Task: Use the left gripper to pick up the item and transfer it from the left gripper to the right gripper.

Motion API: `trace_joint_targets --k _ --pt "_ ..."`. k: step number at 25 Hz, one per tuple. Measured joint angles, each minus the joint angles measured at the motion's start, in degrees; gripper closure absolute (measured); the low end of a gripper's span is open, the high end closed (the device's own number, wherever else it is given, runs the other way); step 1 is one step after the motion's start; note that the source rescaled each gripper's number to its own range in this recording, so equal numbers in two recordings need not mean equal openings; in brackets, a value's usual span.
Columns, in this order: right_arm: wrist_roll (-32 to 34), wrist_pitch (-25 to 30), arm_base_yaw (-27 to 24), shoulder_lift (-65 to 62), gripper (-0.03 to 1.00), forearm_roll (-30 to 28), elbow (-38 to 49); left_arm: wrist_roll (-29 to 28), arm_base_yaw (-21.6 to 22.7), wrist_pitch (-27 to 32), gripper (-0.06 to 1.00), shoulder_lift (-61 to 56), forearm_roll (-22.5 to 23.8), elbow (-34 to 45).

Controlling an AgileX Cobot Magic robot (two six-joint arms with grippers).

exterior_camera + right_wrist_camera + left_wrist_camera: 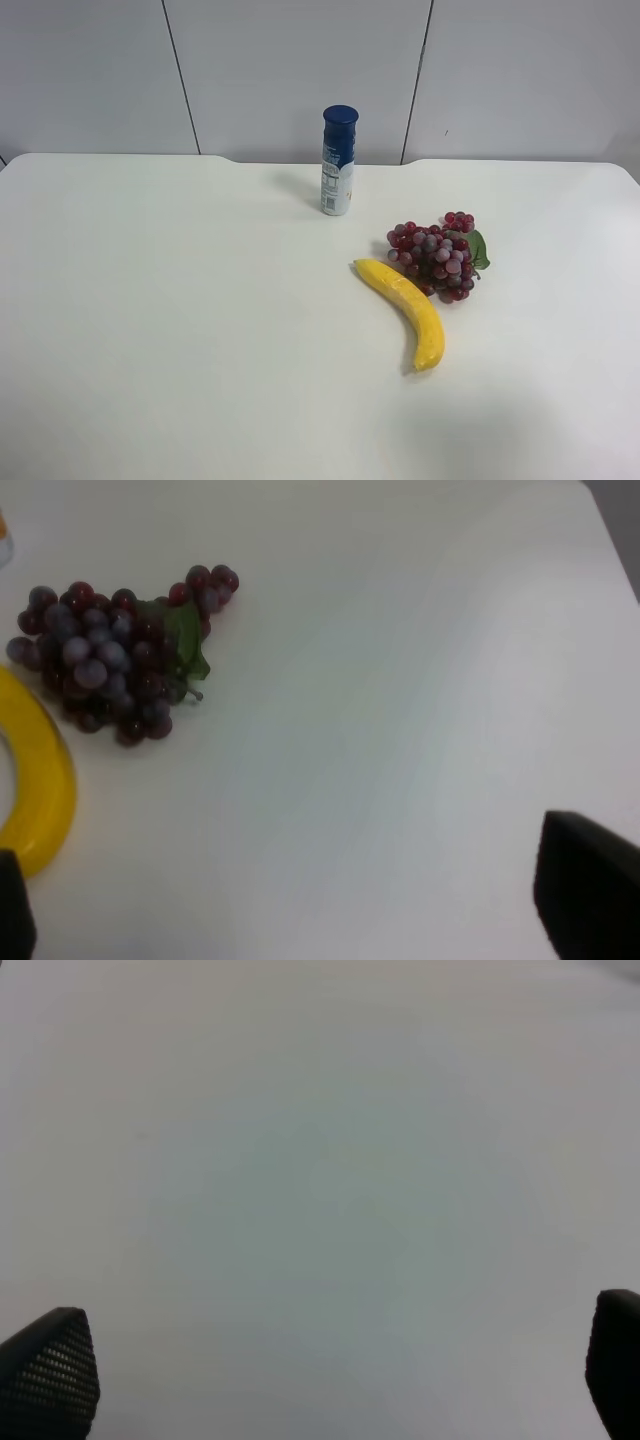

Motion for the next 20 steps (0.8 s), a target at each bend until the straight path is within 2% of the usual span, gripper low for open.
trace_joint_targets --k 4,9,20 --pt "0.00 0.00 -0.07 0.00 -0.03 0.00 0.00 0.00 1.00 0.00 -0.05 0.00 0.00 0.00" --pt "0.00 0.00 -0.24 0.00 -0.03 0.00 0.00 0.00 5.95 0.00 -0.05 0.00 0.00 0.00" --pt "0.00 0.00 -0.24 0.00 -0.03 0.00 0.00 0.00 6.48 0.00 -0.05 0.00 0.00 0.00"
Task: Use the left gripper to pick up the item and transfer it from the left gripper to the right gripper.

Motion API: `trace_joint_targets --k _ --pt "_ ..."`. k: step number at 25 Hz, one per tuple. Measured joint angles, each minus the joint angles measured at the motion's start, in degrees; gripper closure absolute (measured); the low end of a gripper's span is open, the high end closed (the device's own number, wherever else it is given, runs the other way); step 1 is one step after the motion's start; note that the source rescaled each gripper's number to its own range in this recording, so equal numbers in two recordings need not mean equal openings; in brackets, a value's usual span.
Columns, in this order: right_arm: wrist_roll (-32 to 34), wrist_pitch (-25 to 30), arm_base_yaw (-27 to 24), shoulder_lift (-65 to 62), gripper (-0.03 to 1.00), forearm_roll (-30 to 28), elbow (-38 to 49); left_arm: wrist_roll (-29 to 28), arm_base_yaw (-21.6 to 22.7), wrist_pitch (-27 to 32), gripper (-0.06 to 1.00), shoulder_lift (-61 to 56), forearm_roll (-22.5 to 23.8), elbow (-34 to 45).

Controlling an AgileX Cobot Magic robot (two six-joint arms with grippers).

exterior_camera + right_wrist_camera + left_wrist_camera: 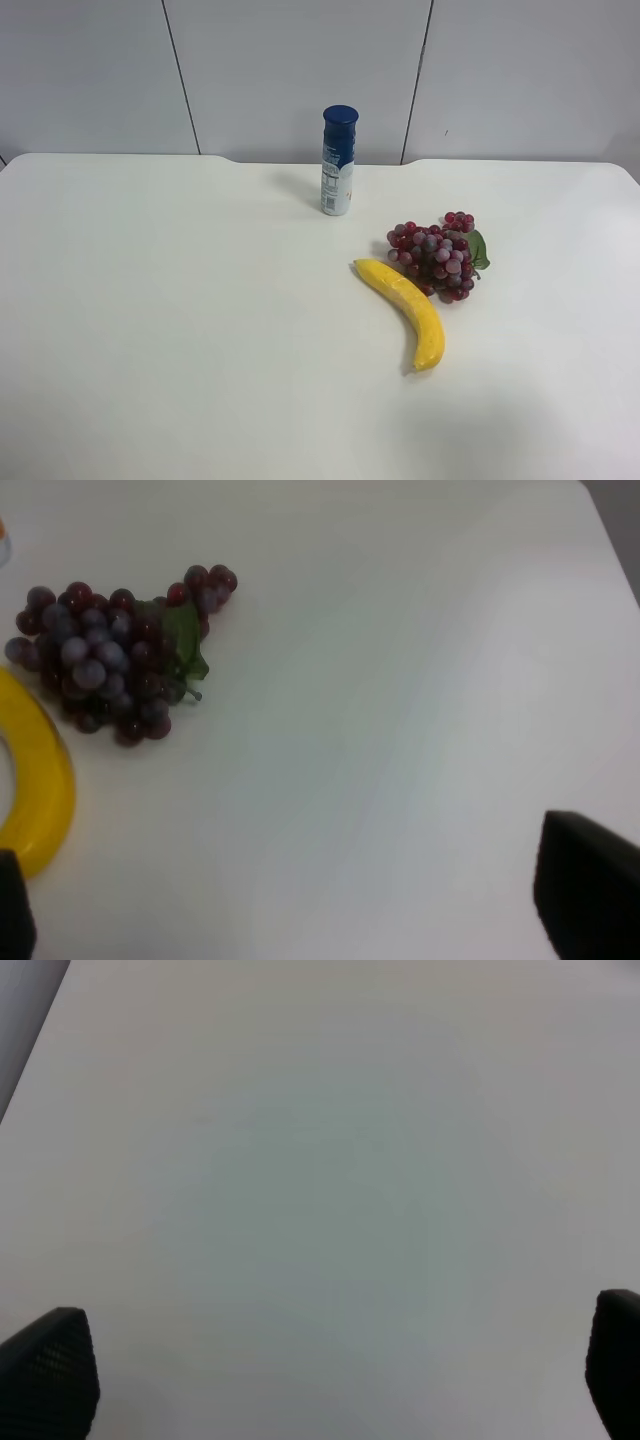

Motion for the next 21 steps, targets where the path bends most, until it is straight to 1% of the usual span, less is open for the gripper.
trace_joint_targets --k 21 --pt "0.00 -0.02 0.00 0.00 -0.03 0.00 0.00 0.00 0.00 0.00 -0.05 0.00 0.00 0.00"
